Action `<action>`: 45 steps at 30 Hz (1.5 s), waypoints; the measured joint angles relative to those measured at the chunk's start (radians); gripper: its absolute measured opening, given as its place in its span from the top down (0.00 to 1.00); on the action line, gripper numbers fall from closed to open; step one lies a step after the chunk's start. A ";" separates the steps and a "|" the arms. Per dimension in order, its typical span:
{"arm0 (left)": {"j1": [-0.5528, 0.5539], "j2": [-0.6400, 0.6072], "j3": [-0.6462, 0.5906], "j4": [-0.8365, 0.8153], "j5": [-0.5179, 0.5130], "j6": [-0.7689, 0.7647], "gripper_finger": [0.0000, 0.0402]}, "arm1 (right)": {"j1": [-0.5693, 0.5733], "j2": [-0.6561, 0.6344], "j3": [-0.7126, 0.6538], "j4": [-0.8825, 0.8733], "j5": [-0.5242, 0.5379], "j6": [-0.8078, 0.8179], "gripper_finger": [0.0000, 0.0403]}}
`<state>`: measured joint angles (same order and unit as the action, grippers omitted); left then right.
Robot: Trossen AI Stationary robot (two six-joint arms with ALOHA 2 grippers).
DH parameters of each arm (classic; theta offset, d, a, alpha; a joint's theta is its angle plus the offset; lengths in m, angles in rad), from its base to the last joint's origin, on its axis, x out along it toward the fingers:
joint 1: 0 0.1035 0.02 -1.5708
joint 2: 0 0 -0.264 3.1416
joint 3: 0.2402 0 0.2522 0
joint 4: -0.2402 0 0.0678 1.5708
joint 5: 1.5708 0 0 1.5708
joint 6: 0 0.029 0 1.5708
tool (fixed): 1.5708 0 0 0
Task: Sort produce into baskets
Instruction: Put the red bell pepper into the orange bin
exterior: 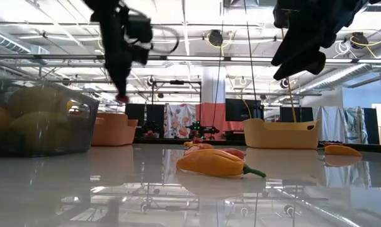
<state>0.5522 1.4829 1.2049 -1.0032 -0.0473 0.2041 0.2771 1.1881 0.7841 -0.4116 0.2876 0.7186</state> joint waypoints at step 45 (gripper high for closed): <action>-0.216 0.439 0.111 0.655 0.119 -0.984 0.48 | -0.016 0.000 0.000 -0.208 -0.001 0.186 0.48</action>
<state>0.3366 1.9218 1.3164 -0.3477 0.0718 -0.7803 0.2607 1.1880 0.7841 -0.6191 0.2871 0.9044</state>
